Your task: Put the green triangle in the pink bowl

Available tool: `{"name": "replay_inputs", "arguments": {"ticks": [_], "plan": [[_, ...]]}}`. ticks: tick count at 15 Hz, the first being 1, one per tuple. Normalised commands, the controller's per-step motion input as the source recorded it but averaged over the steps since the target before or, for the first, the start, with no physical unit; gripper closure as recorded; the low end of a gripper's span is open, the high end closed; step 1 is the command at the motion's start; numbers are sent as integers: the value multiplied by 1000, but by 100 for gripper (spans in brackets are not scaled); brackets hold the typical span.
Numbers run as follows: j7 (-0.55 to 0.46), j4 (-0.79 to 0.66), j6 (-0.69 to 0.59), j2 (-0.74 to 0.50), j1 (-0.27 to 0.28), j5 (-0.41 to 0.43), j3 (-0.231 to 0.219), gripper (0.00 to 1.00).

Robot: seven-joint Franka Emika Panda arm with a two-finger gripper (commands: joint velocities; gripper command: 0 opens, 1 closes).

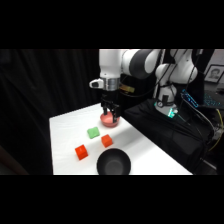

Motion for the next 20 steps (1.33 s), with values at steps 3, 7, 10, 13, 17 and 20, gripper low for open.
{"name": "replay_inputs", "arguments": {"ticks": [3, 7, 10, 13, 17, 20], "plan": [[-42, 38, -23, 10, -29, 10, 1, 0], [-166, 142, -43, 58, -90, 8, -56, 0], [-291, 251, -82, 151, -132, -35, -92, 0], [-313, 357, -88, 276, -129, -24, -74, 0], [-288, 380, -67, 336, -110, 35, -12, 0], [-338, 338, 0, 363, -115, 116, 56, 0]]}}
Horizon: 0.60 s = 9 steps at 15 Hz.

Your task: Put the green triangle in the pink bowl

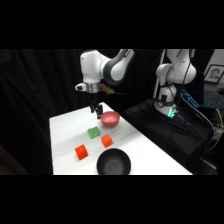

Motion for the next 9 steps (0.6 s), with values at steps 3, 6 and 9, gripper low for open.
{"name": "replay_inputs", "arguments": {"ticks": [3, 6, 9], "plan": [[-289, 324, 16, 360, -128, 123, 96, 0], [-250, 301, 29, 328, -137, 130, 125, 0], [-191, 273, 62, 291, -139, 137, 126, 0]]}}
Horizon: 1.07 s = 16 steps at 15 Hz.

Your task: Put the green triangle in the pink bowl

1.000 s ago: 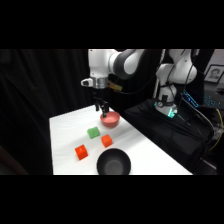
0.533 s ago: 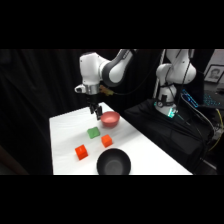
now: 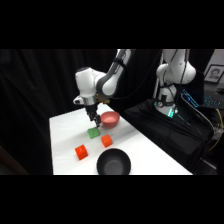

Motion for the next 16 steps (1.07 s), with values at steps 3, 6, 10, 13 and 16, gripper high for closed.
{"name": "replay_inputs", "arguments": {"ticks": [3, 6, 10, 13, 16], "plan": [[-110, 201, 146, 227, -144, 147, 105, 0], [-102, 158, 167, 184, -182, 177, 114, 0], [-105, 150, 142, 169, -157, 150, 121, 0], [-89, 149, 134, 162, -128, 144, 131, 0], [-49, 152, 141, 157, -109, 116, 103, 0]]}}
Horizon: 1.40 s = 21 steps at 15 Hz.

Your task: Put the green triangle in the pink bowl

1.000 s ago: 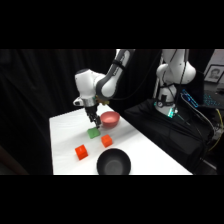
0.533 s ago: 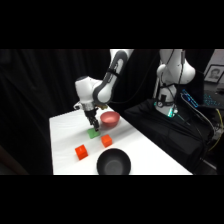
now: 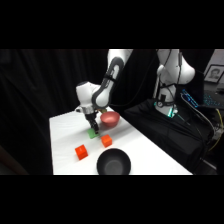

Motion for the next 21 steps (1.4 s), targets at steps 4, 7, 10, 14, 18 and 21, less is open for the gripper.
{"name": "replay_inputs", "arguments": {"ticks": [4, 7, 10, 14, 18, 21], "plan": [[-13, 104, 153, 108, -104, 79, 73, 32], [-8, 70, 128, 53, -95, 57, 61, 58], [-4, 44, 103, 27, -64, 34, 45, 78], [11, 33, 74, 14, -38, 5, 21, 98], [26, -59, 14, -118, -4, -40, -5, 95], [31, -162, -35, -316, 14, -76, -36, 95]]}}
